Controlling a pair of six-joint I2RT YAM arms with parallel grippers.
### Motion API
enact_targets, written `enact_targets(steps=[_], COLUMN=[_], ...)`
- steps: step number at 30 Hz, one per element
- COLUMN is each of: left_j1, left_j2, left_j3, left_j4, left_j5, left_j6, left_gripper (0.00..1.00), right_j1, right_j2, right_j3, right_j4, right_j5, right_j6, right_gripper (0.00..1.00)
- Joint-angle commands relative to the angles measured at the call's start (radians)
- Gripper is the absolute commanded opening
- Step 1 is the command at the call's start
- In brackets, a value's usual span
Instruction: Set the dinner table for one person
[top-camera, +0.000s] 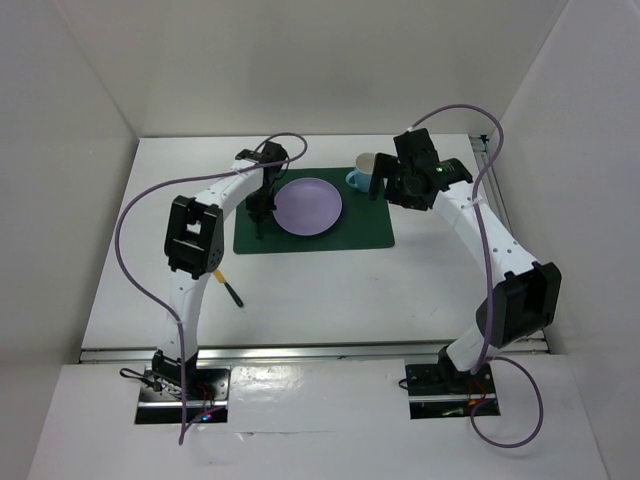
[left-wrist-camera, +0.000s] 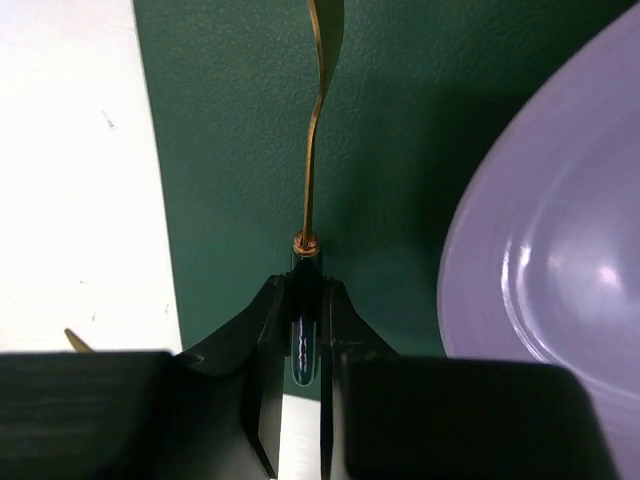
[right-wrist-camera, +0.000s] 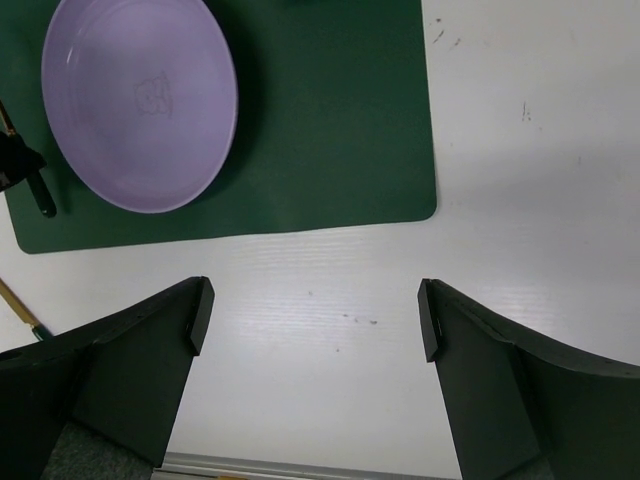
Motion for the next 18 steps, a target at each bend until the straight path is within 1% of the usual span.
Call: enact_targets(steps=[1,2,3,6,9,12,14,18], left_j1=[0.004,0.004,0.004,0.004,0.004,0.004,0.004,0.004], left_j2=[0.031,0.043,0.052,0.052,0.052,0.031,0.005,-0.055], left_j3=[0.029,0.029,0.029,0.038,0.038,0.038,0.038,0.118], left_j4=[-0.005,-0.005,-0.005,-0.005,-0.005,-0.005,-0.005,-0.050], left_j5=[-0.017,-0.017,-0.006,0.003,-0.018,-0.031,-0.031,-0.031], left_j6=[0.002,0.002,0.002,0.002,0.002,0.002,0.011,0.021], left_gripper=[0.02,0.04,0.11,0.25,0.53,0.72,0.72,0.72], right_j1=[-0.006,-0.006,-0.006,-0.006,-0.006,-0.006,-0.006,-0.006], right_j2=[-0.054,-0.064,-0.064,-0.064,-0.064,-0.064,-0.064,-0.064], right_j3=[-0.009,-0.009,-0.009,-0.018,-0.018,-0.018,-0.018,-0.009], right_j4=[-0.015,-0.015,-0.015,-0.025,-0.025,-0.025,-0.025,-0.025], right_j5=[0.032,0.032,0.032,0.041,0.041,0.032,0.032,0.012], right_j6=[0.019,0.019,0.019,0.019,0.019,0.019,0.019,0.009], right_gripper=[0.98,0.98,0.98,0.99,1.00,1.00,1.00,1.00])
